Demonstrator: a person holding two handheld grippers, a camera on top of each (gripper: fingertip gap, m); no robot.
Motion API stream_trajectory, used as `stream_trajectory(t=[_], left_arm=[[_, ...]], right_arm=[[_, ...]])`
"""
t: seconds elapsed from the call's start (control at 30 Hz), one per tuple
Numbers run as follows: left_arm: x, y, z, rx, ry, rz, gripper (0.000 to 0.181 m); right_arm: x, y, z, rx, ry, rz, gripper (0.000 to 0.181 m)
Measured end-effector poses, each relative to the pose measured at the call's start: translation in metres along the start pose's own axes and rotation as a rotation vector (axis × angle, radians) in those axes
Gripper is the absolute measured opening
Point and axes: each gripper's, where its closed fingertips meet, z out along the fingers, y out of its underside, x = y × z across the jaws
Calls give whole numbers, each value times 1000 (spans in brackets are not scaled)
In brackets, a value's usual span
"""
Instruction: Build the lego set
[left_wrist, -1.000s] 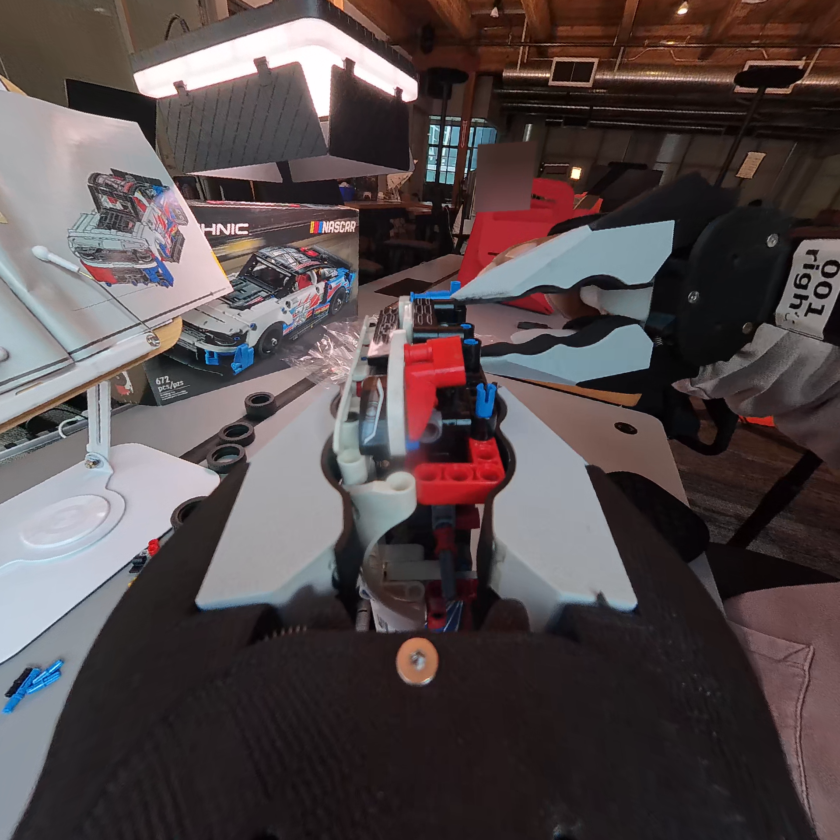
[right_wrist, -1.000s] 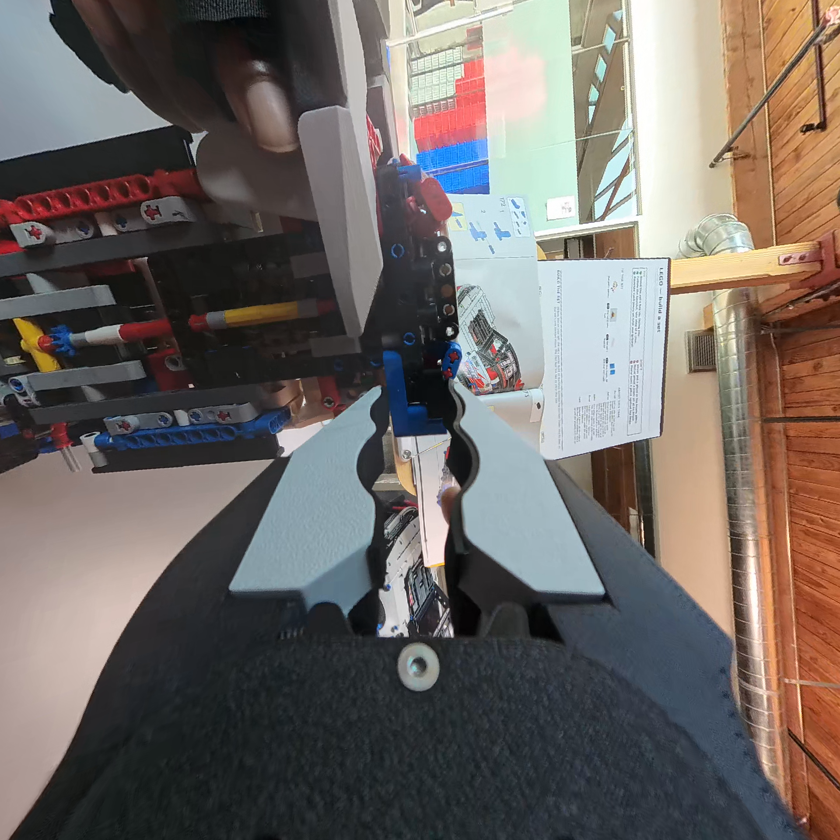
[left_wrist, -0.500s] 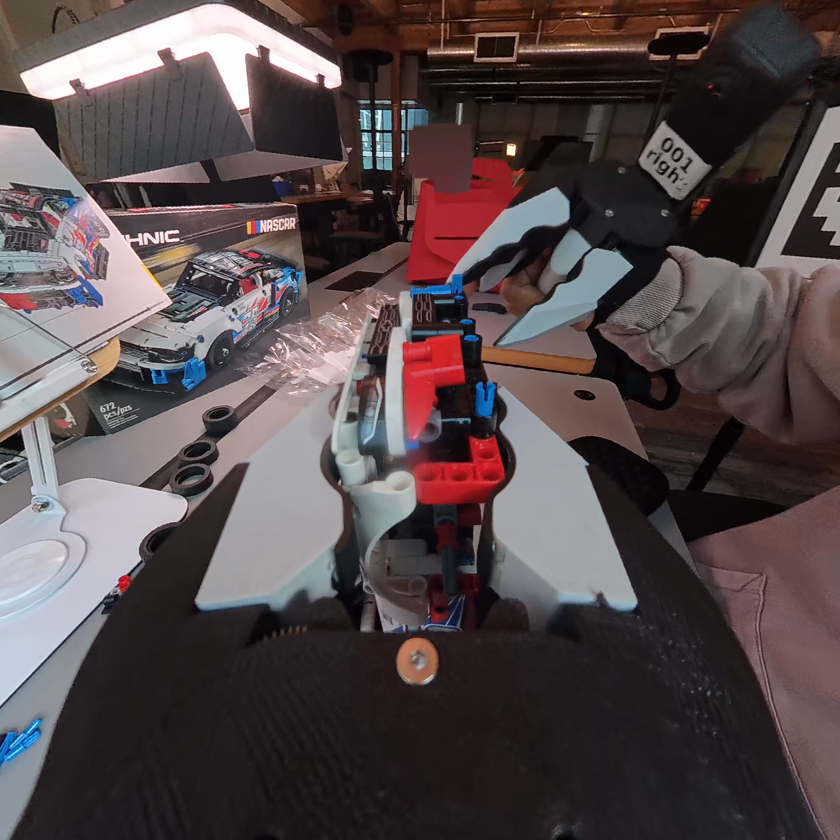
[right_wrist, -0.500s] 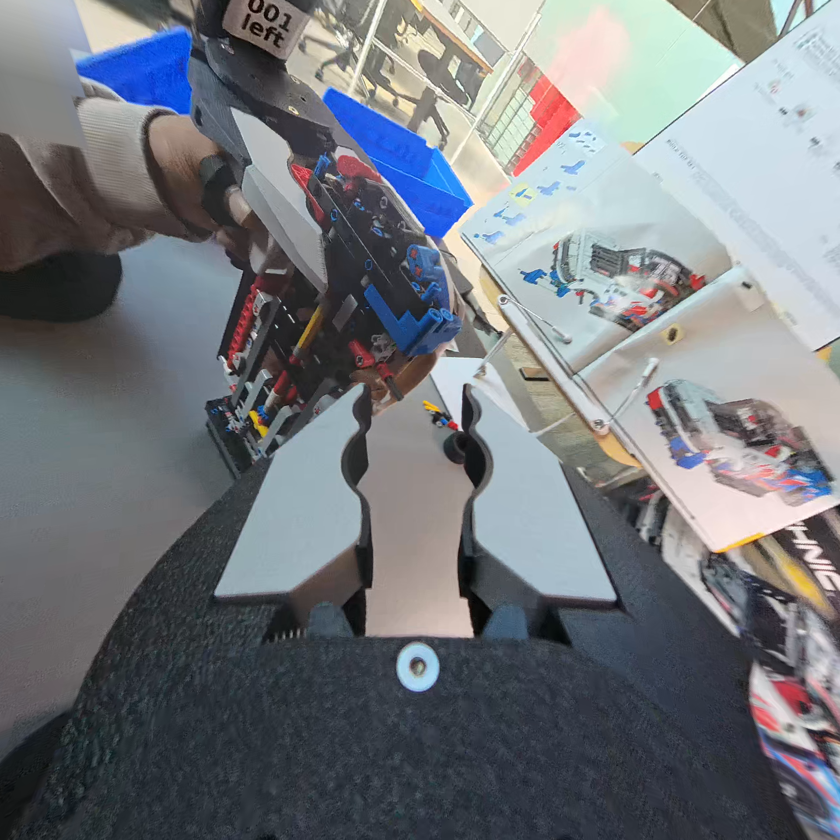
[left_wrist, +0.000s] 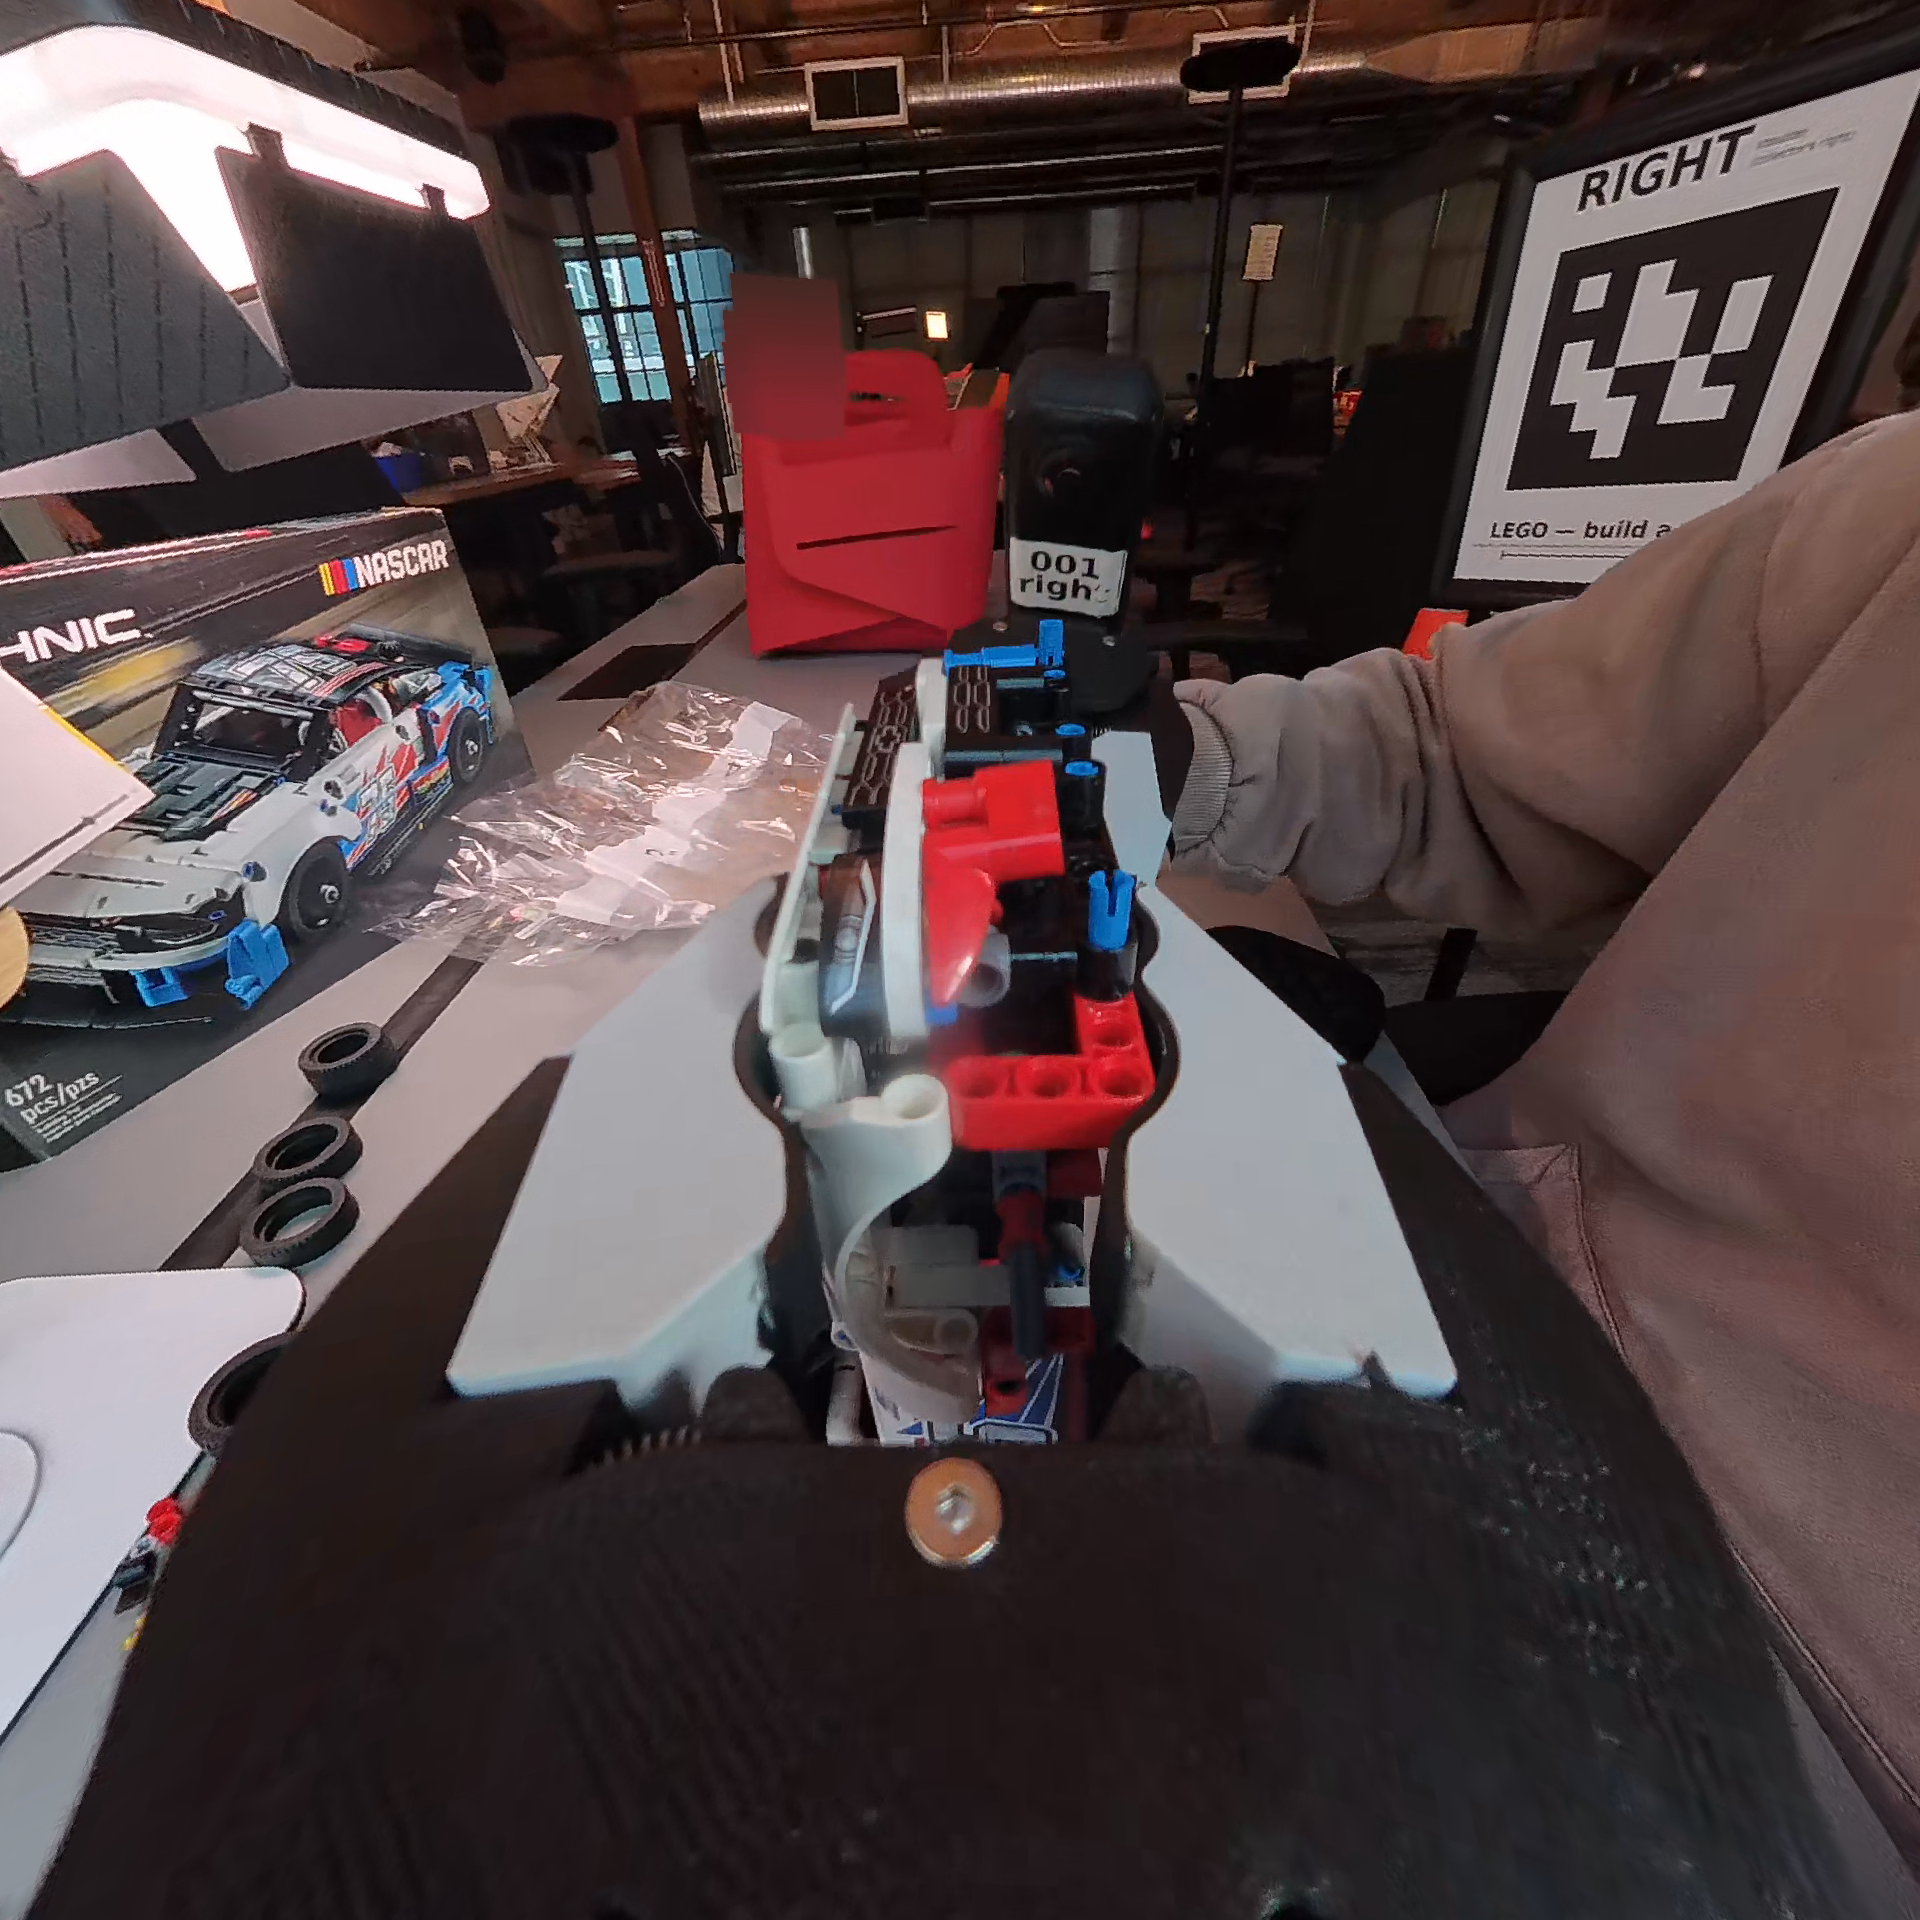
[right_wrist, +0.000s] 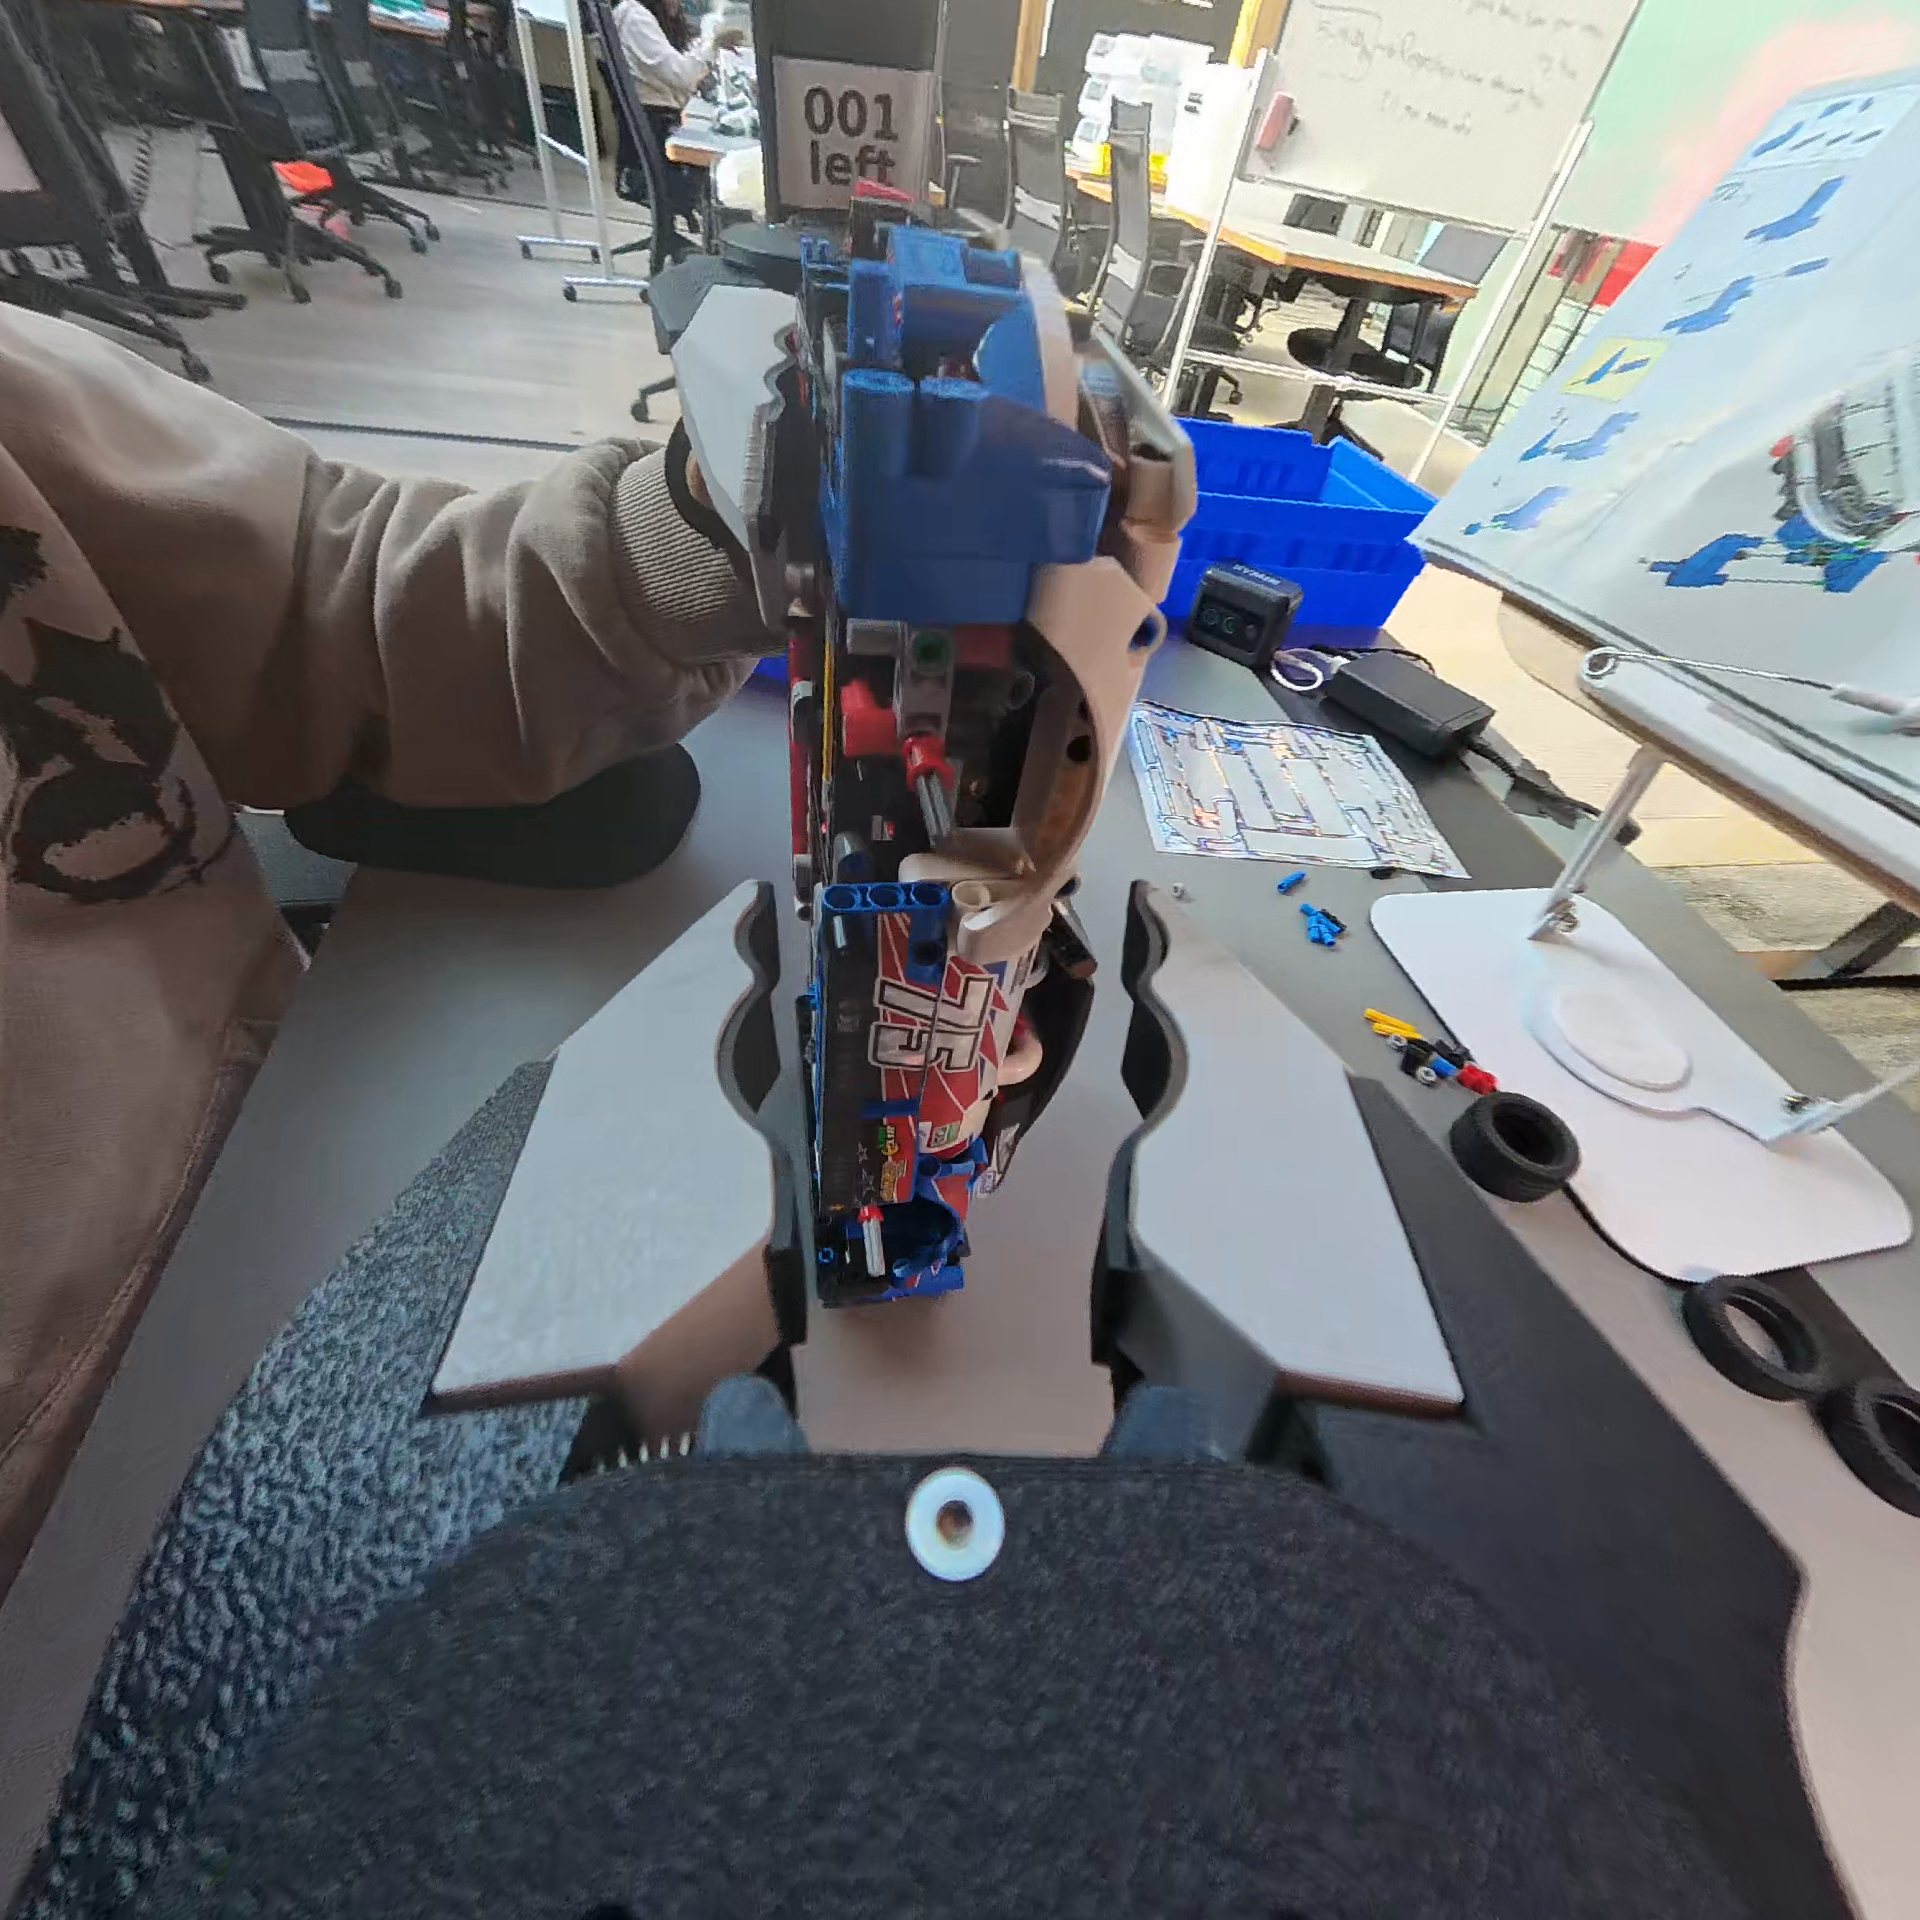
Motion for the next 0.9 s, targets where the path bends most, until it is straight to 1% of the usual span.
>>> stream_trajectory(t=[0.27,0.47,0.53,0.7,0.77,0.83,0.9], left_arm=[[6,-1,0,14,38,13,60],[11,-1,-1,14,64,28,60],[14,0,-2,13,75,36,60],[15,0,-3,12,81,42,60],[15,0,-3,16,82,38,60],[15,-1,-3,23,85,34,60],[14,-2,-2,32,85,28,60]], right_arm=[[-9,17,19,5,-53,-13,71],[-16,29,36,19,-67,-25,81],[-16,29,37,41,-65,-31,78],[-14,34,37,52,-83,-8,85],[-15,39,36,33,-90,-9,88],[-16,45,40,7,-85,-20,91],[-17,48,45,9,-74,-27,90]])
